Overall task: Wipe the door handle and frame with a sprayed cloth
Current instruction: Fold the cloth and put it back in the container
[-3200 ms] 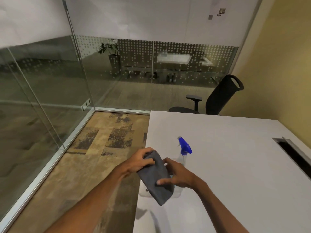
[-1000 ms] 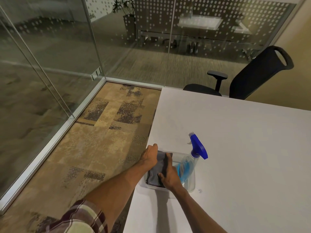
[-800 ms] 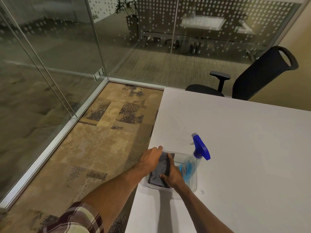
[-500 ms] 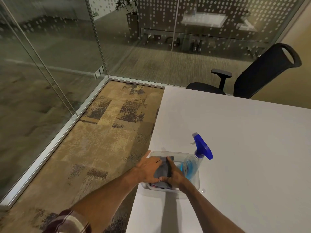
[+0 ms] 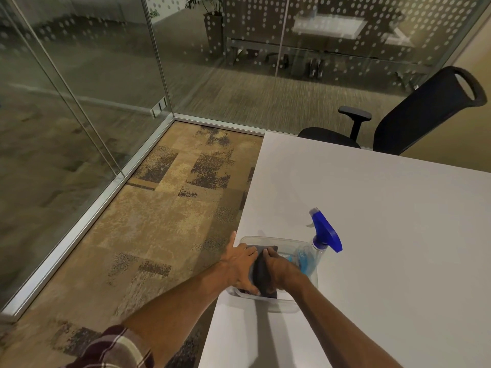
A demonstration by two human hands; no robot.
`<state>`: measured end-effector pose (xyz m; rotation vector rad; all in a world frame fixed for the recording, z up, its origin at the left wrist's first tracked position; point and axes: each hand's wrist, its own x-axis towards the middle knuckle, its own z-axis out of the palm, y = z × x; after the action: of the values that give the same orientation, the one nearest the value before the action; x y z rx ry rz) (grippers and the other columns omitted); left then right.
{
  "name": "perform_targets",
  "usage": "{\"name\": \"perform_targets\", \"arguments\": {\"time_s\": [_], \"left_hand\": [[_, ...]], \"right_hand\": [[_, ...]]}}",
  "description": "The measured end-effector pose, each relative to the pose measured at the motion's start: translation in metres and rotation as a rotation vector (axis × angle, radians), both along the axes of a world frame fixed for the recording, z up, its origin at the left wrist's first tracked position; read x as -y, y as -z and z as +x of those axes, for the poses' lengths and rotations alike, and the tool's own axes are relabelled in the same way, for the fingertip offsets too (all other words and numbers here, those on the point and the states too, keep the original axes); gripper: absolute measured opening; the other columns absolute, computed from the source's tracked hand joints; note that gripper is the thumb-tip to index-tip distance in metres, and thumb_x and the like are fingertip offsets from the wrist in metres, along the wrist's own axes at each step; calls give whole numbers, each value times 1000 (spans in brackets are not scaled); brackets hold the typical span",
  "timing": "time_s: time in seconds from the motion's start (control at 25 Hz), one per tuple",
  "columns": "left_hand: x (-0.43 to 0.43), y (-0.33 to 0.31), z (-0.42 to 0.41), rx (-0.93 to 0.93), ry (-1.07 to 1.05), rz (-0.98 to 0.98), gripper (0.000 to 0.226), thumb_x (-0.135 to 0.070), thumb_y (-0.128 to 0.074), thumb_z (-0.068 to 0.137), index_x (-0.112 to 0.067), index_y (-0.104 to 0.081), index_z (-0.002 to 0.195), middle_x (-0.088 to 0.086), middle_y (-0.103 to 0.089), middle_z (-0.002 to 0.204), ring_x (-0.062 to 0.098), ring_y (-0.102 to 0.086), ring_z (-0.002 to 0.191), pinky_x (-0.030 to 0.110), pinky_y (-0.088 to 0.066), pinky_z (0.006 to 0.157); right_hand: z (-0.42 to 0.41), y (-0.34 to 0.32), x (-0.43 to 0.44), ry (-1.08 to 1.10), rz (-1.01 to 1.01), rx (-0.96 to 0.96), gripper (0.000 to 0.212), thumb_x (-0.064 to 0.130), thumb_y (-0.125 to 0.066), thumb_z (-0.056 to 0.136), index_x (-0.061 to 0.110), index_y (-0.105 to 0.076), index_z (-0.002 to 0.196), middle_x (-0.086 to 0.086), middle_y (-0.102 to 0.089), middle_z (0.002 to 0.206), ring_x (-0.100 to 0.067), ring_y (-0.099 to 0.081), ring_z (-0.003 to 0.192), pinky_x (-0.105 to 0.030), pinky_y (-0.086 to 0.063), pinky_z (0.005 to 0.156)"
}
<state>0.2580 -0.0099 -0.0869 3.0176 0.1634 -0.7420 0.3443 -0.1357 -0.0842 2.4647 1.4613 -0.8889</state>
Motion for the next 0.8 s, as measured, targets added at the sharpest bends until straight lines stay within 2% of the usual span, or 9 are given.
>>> {"name": "perform_targets", "arguments": {"time_s": [0.04,0.08,0.12,0.24,0.4,0.48,0.64,0.72,0.8], "left_hand": [[2,1,0,-4,-4,26,104,-78,-56,72,-17,-26,150,5,-35,154,28,-27,143,65,6,116],[3,3,0,-12,-9,52,103,-77,-57,73,-17,-24,151,5,-32,156,29,-24,144,65,4,116],[5,5,1,-22,-18,77,103,-75,-57,75,-17,-21,152,6,-28,158,30,-21,145,64,3,117],[12,8,6,-49,-51,111,101,-70,-59,79,-18,-14,154,7,-17,161,32,-12,149,61,0,119],[13,7,7,-42,-37,97,99,-62,-64,81,-15,-15,153,10,-18,160,33,-16,147,54,-11,120],[7,0,6,-54,-27,45,102,-57,-67,80,-12,-13,154,12,-17,161,32,-13,148,50,-8,122],[8,-7,3,-55,9,118,94,-54,-64,85,-11,-16,154,15,-18,160,32,-10,150,50,6,120],[14,-5,3,-99,42,218,89,-59,-56,88,-13,-17,154,14,-14,162,33,-4,151,55,10,119],[16,-9,2,-101,54,243,85,-59,-52,90,-14,-19,154,12,-12,163,31,-1,151,56,10,119]], "right_hand": [[-7,5,-5,171,34,-48,63,23,-60,92,20,-24,144,-13,-34,150,-29,-34,138,-39,-30,116],[-10,14,-7,475,134,-261,72,23,-59,92,15,-15,149,-14,-21,157,-30,-22,144,-41,-23,119],[-11,23,-6,551,201,-255,81,27,-59,92,10,-5,151,-12,-6,161,-29,-11,148,-43,-19,120],[-16,29,-1,282,43,41,87,40,-52,94,14,9,151,-7,10,161,-28,4,149,-45,-16,121],[-14,34,0,295,40,109,78,36,-45,98,16,8,152,-6,9,162,-28,8,148,-45,-9,121],[-11,31,-1,270,-7,97,82,36,-49,97,15,9,152,-6,8,162,-28,8,148,-43,-11,120],[-10,31,-2,379,90,-58,68,32,-45,99,13,-6,152,-9,-5,161,-27,-5,148,-39,-12,121],[-12,29,5,306,192,-95,53,37,-36,101,17,-22,148,-11,-29,154,-27,-30,141,-37,-24,118],[-24,24,10,487,383,-170,45,36,-33,102,17,-33,142,-10,-45,143,-24,-47,129,-32,-36,110]]}}
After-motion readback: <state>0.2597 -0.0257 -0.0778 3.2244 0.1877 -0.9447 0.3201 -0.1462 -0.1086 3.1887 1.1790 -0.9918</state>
